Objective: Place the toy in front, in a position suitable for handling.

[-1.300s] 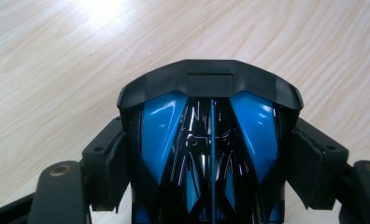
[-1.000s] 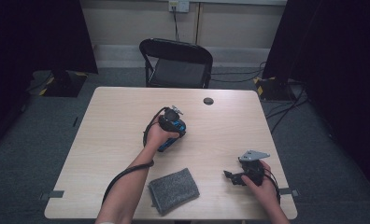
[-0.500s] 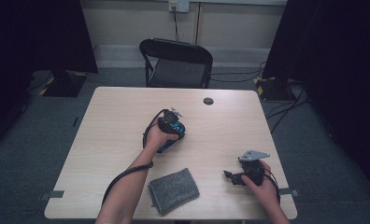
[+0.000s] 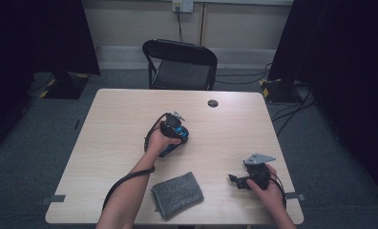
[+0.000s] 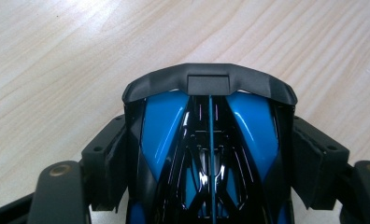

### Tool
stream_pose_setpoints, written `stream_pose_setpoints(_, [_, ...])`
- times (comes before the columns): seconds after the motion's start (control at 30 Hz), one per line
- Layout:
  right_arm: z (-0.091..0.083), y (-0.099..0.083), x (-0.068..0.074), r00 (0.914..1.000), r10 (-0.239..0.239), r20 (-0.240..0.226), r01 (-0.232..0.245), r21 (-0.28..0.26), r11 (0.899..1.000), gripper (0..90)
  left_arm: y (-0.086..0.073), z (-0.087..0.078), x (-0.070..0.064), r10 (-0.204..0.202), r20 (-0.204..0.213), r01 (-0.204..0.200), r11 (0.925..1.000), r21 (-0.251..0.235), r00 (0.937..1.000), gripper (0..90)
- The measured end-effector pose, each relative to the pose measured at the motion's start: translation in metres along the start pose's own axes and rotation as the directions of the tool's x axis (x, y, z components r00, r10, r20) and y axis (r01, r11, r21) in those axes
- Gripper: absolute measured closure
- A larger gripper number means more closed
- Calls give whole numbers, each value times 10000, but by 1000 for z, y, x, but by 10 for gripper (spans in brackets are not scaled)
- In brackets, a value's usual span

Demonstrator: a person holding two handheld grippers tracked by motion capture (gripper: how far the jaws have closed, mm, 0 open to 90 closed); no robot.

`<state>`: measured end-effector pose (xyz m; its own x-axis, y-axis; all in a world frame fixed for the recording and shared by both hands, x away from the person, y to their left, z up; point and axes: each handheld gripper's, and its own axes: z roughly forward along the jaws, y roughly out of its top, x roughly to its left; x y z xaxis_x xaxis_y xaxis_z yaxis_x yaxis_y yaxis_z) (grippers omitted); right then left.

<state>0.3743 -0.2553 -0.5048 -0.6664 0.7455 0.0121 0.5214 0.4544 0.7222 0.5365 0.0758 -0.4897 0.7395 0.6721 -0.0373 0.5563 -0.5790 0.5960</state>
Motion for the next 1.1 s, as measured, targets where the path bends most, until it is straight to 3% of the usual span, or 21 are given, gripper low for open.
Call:
stream_pose_setpoints(0.17, [0, 0, 0, 10000, -12, 1, 12, -7, 10000, 121, 2, 0, -5, 557, 174, -557, 9984, -21, 9983, 252])
stream_pose_setpoints(0.43, [0, 0, 0, 10000, -7, 8, 7, -11, 10000, 121, 0, 1, -2, 85, 84, -84, 9998, -152, 9999, 249])
stream_pose_setpoints(0.57, [0, 0, 0, 10000, -4, 6, 4, -9, 10000, 121, -1, -2, 0, -490, 297, 501, 9980, -383, 9984, 228])
stream_pose_setpoints(0.83, [0, 0, 0, 10000, -12, 5, 12, -7, 10000, 121, -1, -26, 4, -538, 327, 563, 9951, -813, 9980, 185])
stream_pose_setpoints(0.93, [0, 0, 0, 10000, -11, 5, 11, -7, 10000, 121, -11, -44, 6, -461, 425, 501, 9938, -997, 9980, 180])
stream_pose_setpoints(1.1, [0, 0, 0, 10000, -12, 4, 12, -7, 10000, 121, -29, -60, 7, -602, 619, 677, 9894, -1284, 9963, 161])
